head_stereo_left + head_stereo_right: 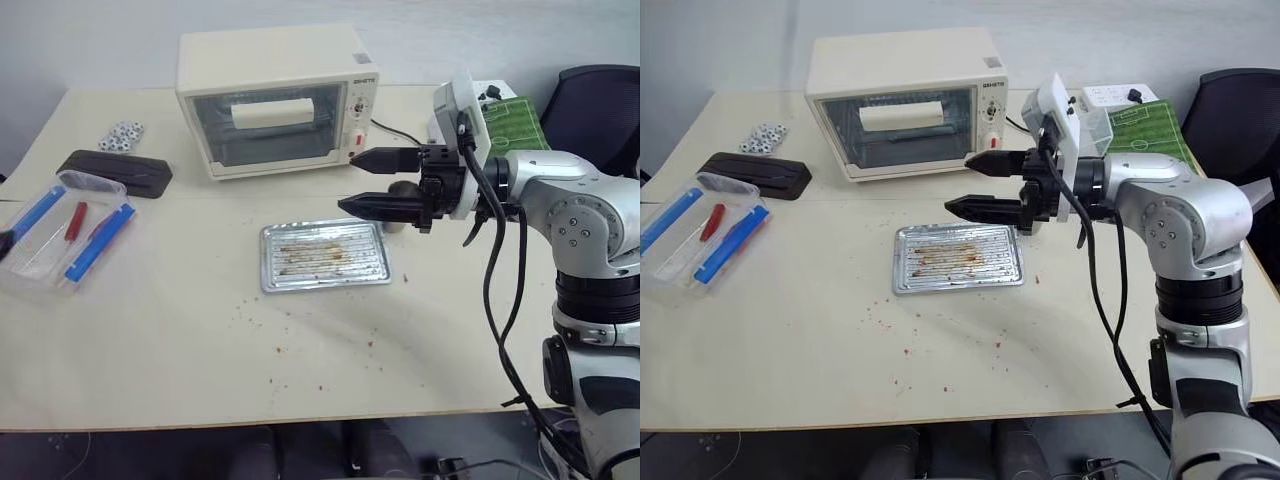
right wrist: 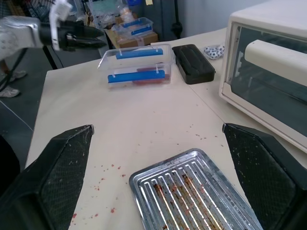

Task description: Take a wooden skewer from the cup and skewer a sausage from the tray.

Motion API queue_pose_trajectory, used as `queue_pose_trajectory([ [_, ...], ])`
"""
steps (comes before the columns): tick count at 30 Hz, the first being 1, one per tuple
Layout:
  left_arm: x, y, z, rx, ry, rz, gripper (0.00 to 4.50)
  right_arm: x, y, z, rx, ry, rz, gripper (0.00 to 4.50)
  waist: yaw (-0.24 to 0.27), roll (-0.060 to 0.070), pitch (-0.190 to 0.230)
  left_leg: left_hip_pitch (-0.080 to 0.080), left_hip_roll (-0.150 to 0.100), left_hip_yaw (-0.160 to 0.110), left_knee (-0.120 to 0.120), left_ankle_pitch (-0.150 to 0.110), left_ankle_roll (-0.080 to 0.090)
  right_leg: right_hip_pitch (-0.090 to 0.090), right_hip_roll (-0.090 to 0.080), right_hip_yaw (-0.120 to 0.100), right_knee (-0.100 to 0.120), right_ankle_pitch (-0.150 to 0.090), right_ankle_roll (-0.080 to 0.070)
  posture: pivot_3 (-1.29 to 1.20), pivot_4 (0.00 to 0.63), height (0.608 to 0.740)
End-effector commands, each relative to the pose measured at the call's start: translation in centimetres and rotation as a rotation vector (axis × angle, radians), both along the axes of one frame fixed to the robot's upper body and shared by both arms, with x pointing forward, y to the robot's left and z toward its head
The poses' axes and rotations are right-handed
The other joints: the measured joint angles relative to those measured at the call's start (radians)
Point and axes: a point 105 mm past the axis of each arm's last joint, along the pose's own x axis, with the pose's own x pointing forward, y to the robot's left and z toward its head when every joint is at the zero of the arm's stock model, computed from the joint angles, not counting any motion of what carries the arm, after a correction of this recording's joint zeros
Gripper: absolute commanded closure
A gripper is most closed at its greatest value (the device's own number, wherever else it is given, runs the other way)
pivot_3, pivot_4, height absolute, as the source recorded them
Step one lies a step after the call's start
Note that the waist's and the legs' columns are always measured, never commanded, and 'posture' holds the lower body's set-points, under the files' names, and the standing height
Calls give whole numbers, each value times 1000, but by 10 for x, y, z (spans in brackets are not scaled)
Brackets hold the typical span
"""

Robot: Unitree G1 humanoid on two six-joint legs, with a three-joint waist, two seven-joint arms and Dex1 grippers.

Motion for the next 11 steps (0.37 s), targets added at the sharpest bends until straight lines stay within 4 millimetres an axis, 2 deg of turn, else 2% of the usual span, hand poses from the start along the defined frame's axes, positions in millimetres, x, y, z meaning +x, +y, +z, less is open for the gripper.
queue_pose_trajectory([
  [1, -35, -14, 20, -38, -44, -50, 1687, -1, -8, 11, 12, -60, -18, 0, -1, 0, 0, 0, 0, 0, 0, 0, 0, 0, 0, 0, 0, 0, 0, 0, 150, 740],
  [4, -59, -9, 23, -68, -30, -13, 1687, 1, -10, 9, 9, -59, -25, 0, 0, 0, 0, 1, 0, 0, 0, 0, 0, 0, 0, 0, 0, 0, -1, 0, 150, 740],
  [7, -89, 13, 22, -93, 8, 70, 1687, 3, -10, 8, 12, -58, -24, 0, -2, 0, 0, 1, 0, -1, -1, 0, 0, 0, 0, -1, 1, -1, -2, 0, 150, 740],
  [9, -93, 27, 21, -97, 10, 119, 1687, 5, -9, 8, 19, -58, -24, 0, -1, 0, 0, 2, 0, -1, -1, 0, 0, 0, 0, -1, 1, -1, -2, 0, 150, 740],
  [11, -89, 30, 23, -80, 8, 126, 1687, 6, -8, 8, 26, -56, -23, 0, 0, 0, 0, 2, 0, -1, -1, 0, 0, 0, 0, -2, 1, -1, -3, 0, 150, 740],
])
